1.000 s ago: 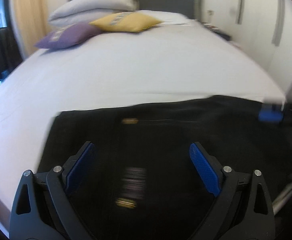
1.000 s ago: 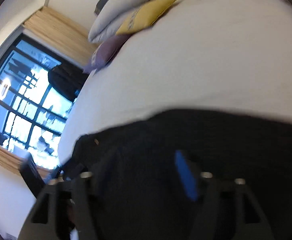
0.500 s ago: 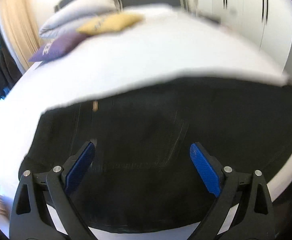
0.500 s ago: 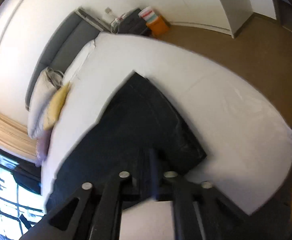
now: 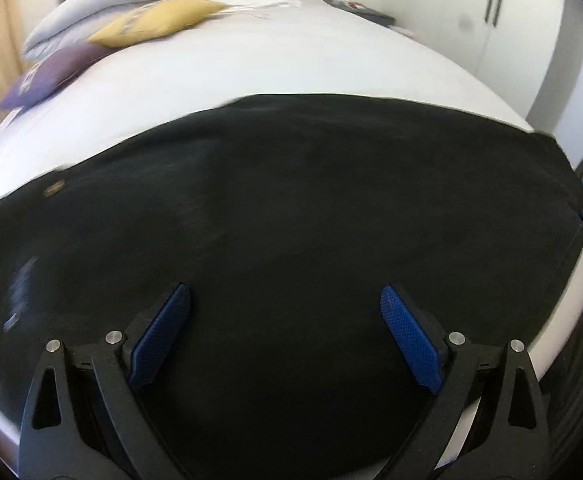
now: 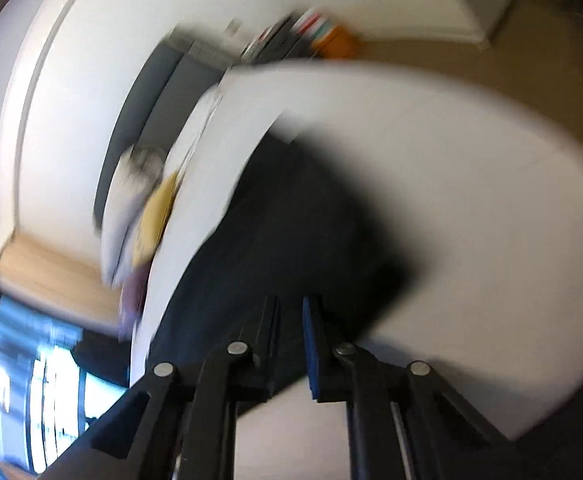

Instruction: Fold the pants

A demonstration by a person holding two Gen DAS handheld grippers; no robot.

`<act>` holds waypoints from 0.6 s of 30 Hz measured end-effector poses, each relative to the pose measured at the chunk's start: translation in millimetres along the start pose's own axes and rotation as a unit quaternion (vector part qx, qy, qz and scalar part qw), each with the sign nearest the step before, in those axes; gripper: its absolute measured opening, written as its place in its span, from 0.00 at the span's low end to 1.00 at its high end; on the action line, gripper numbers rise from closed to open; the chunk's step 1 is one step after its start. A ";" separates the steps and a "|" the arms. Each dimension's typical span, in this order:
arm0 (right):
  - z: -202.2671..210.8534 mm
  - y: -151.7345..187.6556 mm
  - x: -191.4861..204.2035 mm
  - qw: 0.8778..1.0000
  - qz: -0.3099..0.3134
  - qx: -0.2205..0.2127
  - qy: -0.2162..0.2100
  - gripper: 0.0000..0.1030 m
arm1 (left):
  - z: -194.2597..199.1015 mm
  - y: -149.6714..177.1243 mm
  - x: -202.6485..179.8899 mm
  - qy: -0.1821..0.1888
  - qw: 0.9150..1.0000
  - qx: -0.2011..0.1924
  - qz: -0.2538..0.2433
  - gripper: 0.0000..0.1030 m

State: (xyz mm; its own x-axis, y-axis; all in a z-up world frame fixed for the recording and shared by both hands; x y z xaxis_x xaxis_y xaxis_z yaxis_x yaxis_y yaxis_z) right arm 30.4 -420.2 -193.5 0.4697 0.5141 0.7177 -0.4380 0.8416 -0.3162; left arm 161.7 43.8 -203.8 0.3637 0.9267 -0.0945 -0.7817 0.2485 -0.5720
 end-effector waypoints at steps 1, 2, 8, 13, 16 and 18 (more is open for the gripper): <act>6.4 -9.8 -6.5 1.000 -0.011 -0.014 0.006 0.07 | 16.8 5.4 22.1 -0.043 0.999 -0.008 0.012 0.95; 19.1 -11.9 -13.5 0.999 -0.019 -0.029 0.024 0.26 | 26.3 9.0 32.6 -0.056 0.998 -0.013 0.020 0.95; 59.2 -2.5 0.6 0.998 -0.053 -0.040 -0.011 0.61 | 80.1 -15.0 57.8 -0.044 0.996 -0.075 0.037 0.94; 47.3 4.1 -44.0 0.994 -0.104 0.025 -0.027 0.64 | 83.0 -20.5 6.2 0.008 0.997 -0.076 0.020 0.95; 53.7 -3.2 -58.7 0.990 -0.136 0.010 -0.040 0.64 | 74.5 -26.1 -24.8 0.026 0.997 -0.068 0.005 0.95; 44.5 -7.1 -59.5 0.984 -0.168 0.005 -0.059 0.64 | 70.6 -15.8 -37.4 0.038 0.998 -0.056 0.004 0.94</act>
Point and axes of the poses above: each gripper's, at about its wrist camera, not at the fingertips, and z roughly against the way its jaws point, x to its left, y to its underside, the point moved 6 cm from there along -z, roughly the way its jaws point, and after that the axes turned 6 degrees about y, right-handed, at the moved point
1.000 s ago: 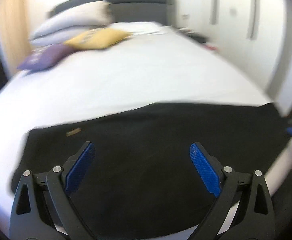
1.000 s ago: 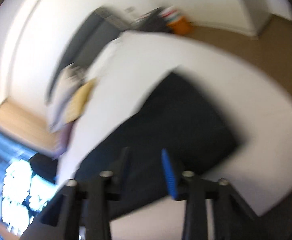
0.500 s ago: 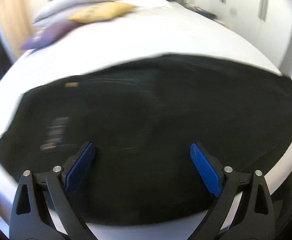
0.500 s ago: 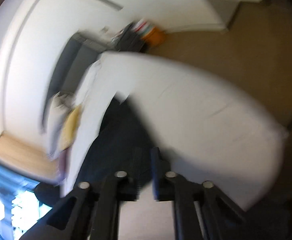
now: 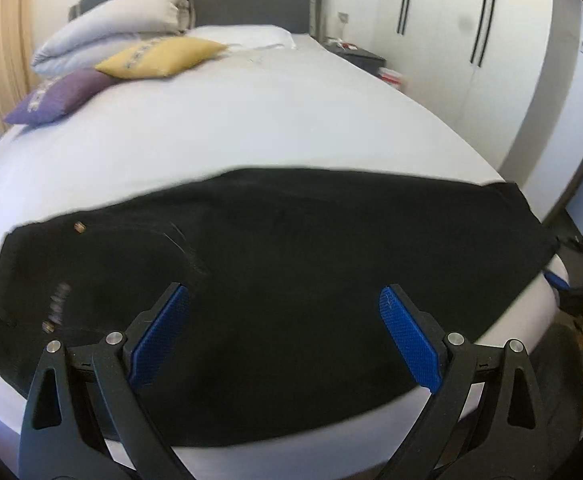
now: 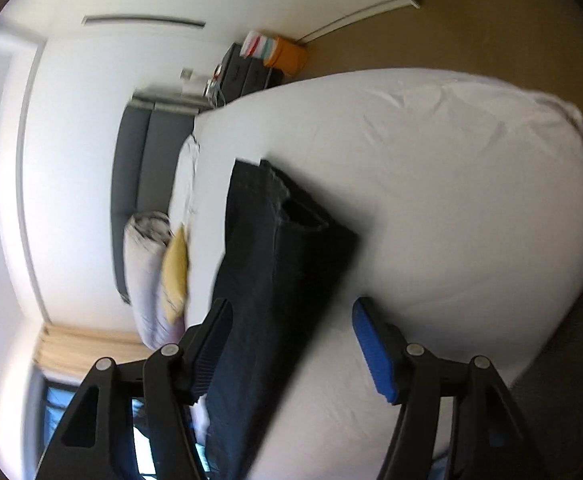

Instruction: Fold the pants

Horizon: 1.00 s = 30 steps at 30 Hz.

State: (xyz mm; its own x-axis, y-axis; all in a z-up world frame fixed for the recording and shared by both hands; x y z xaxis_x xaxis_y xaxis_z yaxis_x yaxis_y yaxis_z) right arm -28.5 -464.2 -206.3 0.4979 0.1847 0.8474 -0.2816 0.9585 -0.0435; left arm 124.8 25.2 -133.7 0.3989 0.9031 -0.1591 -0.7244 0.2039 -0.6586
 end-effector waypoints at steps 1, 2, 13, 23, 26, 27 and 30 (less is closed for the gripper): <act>-1.5 -2.2 0.1 1.000 -0.019 -0.001 -0.014 0.64 | -1.1 5.3 -3.8 0.007 1.000 0.006 0.001 0.95; -3.1 -4.5 -0.1 0.999 -0.032 -0.002 -0.021 0.63 | -2.3 10.0 -7.9 0.012 1.000 0.012 0.002 0.95; -8.4 -9.7 12.9 0.992 -0.113 -0.051 -0.038 0.63 | -19.7 23.4 -41.9 0.039 0.999 0.029 0.002 0.94; -26.2 -7.4 1.8 0.994 -0.090 -0.042 -0.045 0.10 | -34.4 27.7 -41.3 0.058 0.997 0.049 0.024 0.94; -22.2 -7.5 4.5 0.996 -0.069 -0.053 -0.033 0.10 | -34.7 30.3 -35.5 0.060 0.996 0.050 0.044 0.94; -20.5 -7.7 6.3 0.996 -0.063 -0.057 -0.029 0.10 | -34.6 30.4 -33.4 0.061 0.996 0.049 0.050 0.94; -14.0 -4.8 24.5 0.997 -0.019 -0.076 -0.004 0.09 | -32.1 30.0 -25.8 0.065 0.995 0.041 0.069 0.94</act>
Point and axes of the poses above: each gripper's, at about its wrist camera, not at the fingertips, and z roughly against the way its jaws point, x to its left, y to its underside, the point moved 6 cm from there along -z, roughly the way its jaws point, and after that the axes turned 6 degrees about y, right-handed, at the moved point
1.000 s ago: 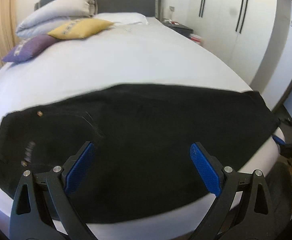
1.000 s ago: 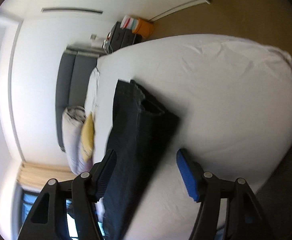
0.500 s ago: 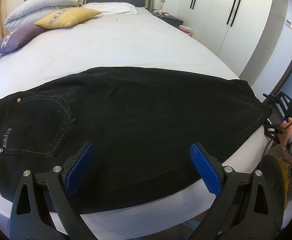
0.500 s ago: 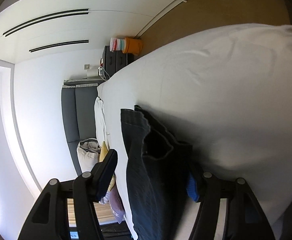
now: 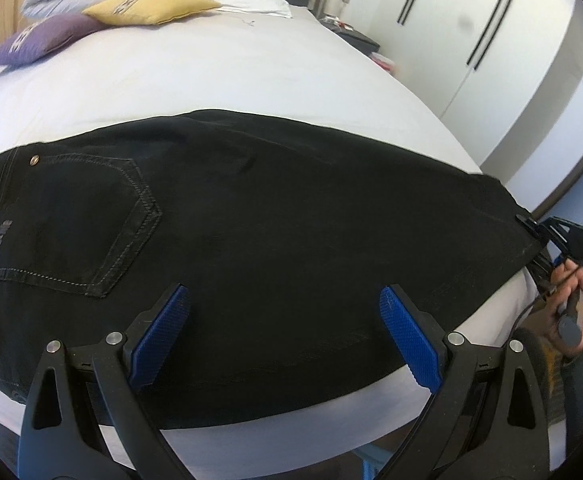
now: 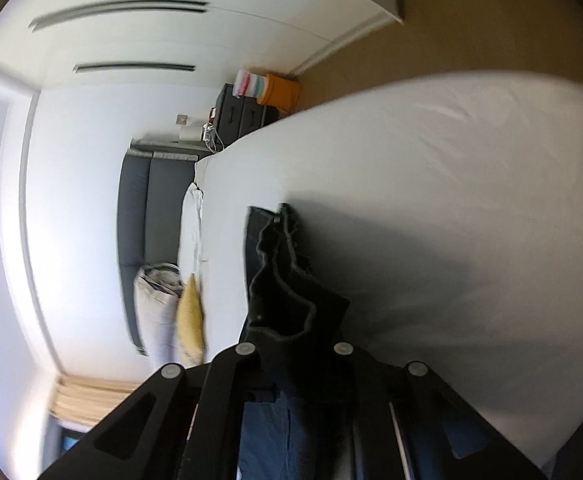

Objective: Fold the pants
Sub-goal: 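Grasp the jeans edge with the left gripper while the right gripper holds the hem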

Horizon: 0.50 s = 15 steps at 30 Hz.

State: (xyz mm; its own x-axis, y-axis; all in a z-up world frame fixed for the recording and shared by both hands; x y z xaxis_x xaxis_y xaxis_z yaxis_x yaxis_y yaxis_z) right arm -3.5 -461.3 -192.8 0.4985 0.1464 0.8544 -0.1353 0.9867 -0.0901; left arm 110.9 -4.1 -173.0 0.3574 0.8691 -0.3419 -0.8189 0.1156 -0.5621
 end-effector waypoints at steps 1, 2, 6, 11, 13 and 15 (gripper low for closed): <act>2.9 4.1 13.9 0.999 0.033 -0.006 0.008 0.09 | 2.5 -1.2 3.8 0.002 1.000 -0.005 0.009 0.94; 5.9 13.8 35.4 0.996 0.084 -0.010 0.014 0.09 | 5.3 -3.2 8.5 0.005 1.000 -0.011 0.019 0.94; -5.6 123.4 136.8 0.915 0.400 0.026 0.037 0.10 | 11.2 -12.5 34.6 0.027 0.996 -0.031 0.081 0.94; -47.6 269.9 134.7 0.752 0.645 0.101 0.089 0.09 | 2.7 -16.9 55.4 0.124 0.974 -0.027 0.186 0.94; -49.8 288.4 123.4 0.708 0.693 0.091 0.103 0.09 | -1.8 -21.6 52.0 0.138 0.973 -0.022 0.183 0.94; -49.0 288.2 118.0 0.712 0.688 0.093 0.105 0.09 | -13.1 -26.4 44.4 0.156 0.970 -0.007 0.187 0.94</act>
Point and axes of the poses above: each gripper's, at about its wrist camera, not at the fingertips, and z roughly against the way its jaws point, x to its left, y to its underside, the point moved 6 cm from there along -z, roughly the way its jaws point, and after that the axes turned 6 degrees about y, right-handed, at the moved point
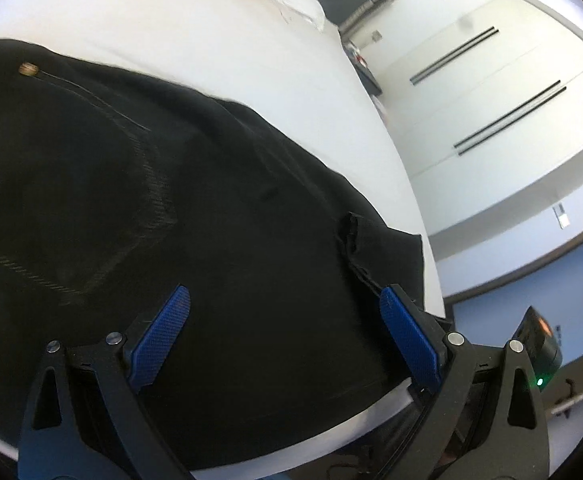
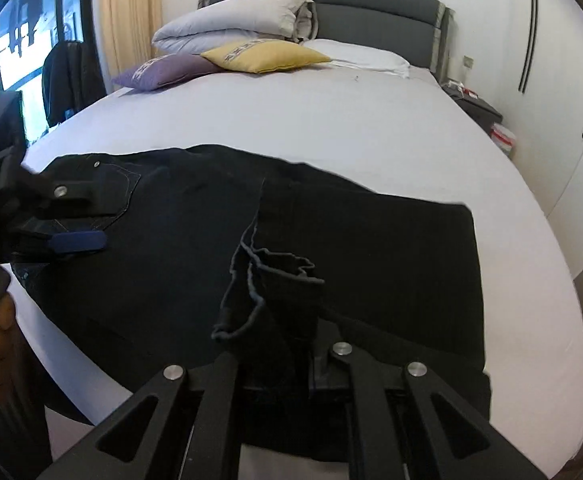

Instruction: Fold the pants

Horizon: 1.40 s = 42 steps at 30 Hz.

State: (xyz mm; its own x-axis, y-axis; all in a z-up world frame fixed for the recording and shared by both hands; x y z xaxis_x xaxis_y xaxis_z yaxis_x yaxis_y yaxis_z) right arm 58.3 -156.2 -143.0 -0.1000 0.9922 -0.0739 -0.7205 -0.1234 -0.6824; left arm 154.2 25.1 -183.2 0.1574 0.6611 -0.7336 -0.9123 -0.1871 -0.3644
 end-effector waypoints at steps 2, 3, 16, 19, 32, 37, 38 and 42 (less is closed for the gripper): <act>4.1 1.9 -0.4 1.000 0.003 -0.010 0.009 0.09 | -12.9 -2.5 -6.7 0.026 0.999 0.013 0.016 0.94; 8.8 0.2 0.4 1.000 0.011 -0.019 0.016 0.09 | -19.9 -4.5 -11.1 0.039 0.999 0.021 0.024 0.94; 25.5 10.6 23.1 0.992 0.093 -0.067 0.059 0.09 | -92.0 -26.5 -47.9 0.060 0.993 0.094 0.026 0.94; 26.1 11.2 28.0 0.991 0.097 -0.068 0.065 0.09 | -101.9 -25.0 -56.2 0.058 0.991 0.119 0.010 0.37; 42.7 -11.8 75.4 0.983 0.148 -0.102 0.039 0.09 | -41.5 -41.0 -46.3 0.030 0.994 0.096 -0.051 0.08; 34.5 -24.0 125.0 0.980 0.170 -0.102 0.005 0.09 | -17.9 -52.2 -14.7 -0.001 0.996 0.078 -0.046 0.08; 30.3 -24.0 130.4 0.980 0.171 -0.098 -0.001 0.09 | -17.0 -52.1 -6.6 -0.011 0.996 0.079 -0.045 0.08; 6.0 -13.4 144.2 0.982 0.174 -0.061 -0.029 0.13 | -24.2 -42.6 26.0 -0.047 0.994 0.091 -0.037 0.09</act>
State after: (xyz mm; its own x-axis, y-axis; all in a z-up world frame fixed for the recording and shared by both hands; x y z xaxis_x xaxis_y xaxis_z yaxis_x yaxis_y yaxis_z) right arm 49.4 -11.6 -140.2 -0.3665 0.8875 -0.2793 -0.5484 -0.4485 -0.7057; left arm 206.4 32.7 -200.5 0.1993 0.7343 -0.6490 -0.9542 -0.0055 -0.2992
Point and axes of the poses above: each gripper's, at about its wrist camera, not at the fingertips, and z roughly against the way its jaws point, x to its left, y to its underside, the point moved 6 cm from there along -z, roughly the way its jaws point, and after that the axes turned 6 degrees about y, right-handed, at the moved point
